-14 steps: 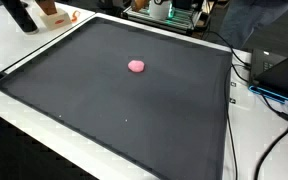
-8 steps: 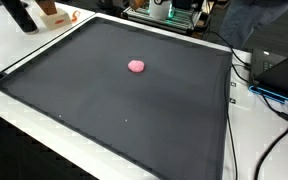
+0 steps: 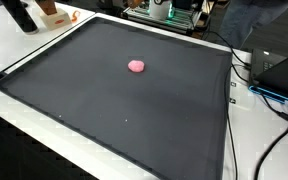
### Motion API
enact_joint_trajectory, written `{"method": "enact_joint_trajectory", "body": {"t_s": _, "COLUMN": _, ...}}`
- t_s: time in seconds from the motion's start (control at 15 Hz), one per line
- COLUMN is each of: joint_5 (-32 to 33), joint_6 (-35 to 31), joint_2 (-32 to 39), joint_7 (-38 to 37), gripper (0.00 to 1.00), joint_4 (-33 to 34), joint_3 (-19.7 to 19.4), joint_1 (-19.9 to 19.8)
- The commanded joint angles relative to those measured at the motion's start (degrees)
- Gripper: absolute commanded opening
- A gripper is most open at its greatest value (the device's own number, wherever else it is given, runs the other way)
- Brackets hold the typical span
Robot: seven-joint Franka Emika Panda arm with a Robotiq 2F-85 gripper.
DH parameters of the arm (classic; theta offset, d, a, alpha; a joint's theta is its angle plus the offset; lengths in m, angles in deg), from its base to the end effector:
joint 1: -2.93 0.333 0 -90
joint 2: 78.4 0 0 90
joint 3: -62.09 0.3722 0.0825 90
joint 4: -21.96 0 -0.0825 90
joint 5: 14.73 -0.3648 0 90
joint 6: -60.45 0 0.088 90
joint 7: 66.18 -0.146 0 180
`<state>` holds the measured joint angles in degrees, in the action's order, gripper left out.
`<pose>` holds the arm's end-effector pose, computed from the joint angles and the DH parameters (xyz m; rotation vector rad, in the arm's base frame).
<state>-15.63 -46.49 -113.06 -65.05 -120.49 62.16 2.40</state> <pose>0.3146 -0.0007 0.5059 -3.1270 -0.0106 0.0229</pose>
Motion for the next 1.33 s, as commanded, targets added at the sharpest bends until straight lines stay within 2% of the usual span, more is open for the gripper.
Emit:
{"method": "enact_joint_trajectory", "body": {"t_s": 0.0, "joint_5": -0.1, "joint_6": 0.1, "joint_2": 0.1, "joint_7": 0.4, "gripper": 0.58, "joint_4": 0.1, "joint_3": -0.5, "joint_1": 0.3}}
{"method": "enact_joint_trajectory", "body": {"t_s": 0.2, "joint_5": -0.2, "joint_6": 0.0, "joint_2": -0.8, "joint_7": 0.6, "gripper": 0.35, "joint_4": 0.0, "joint_3": -0.2, "joint_1": 0.6}}
{"method": "enact_joint_trajectory", "body": {"t_s": 0.33, "joint_5": -0.5, "joint_6": 0.1, "joint_2": -1.1, "joint_7": 0.9, "gripper": 0.24, "joint_4": 0.1, "joint_3": -0.3, "joint_1": 0.8}}
{"method": "enact_joint_trajectory", "body": {"t_s": 0.47, "joint_5": -0.9, "joint_6": -0.1, "joint_2": -1.2, "joint_7": 1.7, "gripper": 0.24, "joint_4": 0.1, "joint_3": -0.4, "joint_1": 1.3}}
{"method": "enact_joint_trajectory", "body": {"t_s": 0.53, "joint_5": 0.0, "joint_6": 0.1, "joint_2": -0.1, "joint_7": 0.5, "gripper": 0.49, "joint_4": 0.4, "joint_3": -0.1, "joint_1": 0.5}}
{"method": "enact_joint_trajectory", "body": {"t_s": 1.27, "joint_5": -0.1, "joint_6": 0.1, "joint_2": -0.1, "joint_7": 1.0, "gripper": 0.49, "joint_4": 0.4, "joint_3": -0.1, "joint_1": 1.0}}
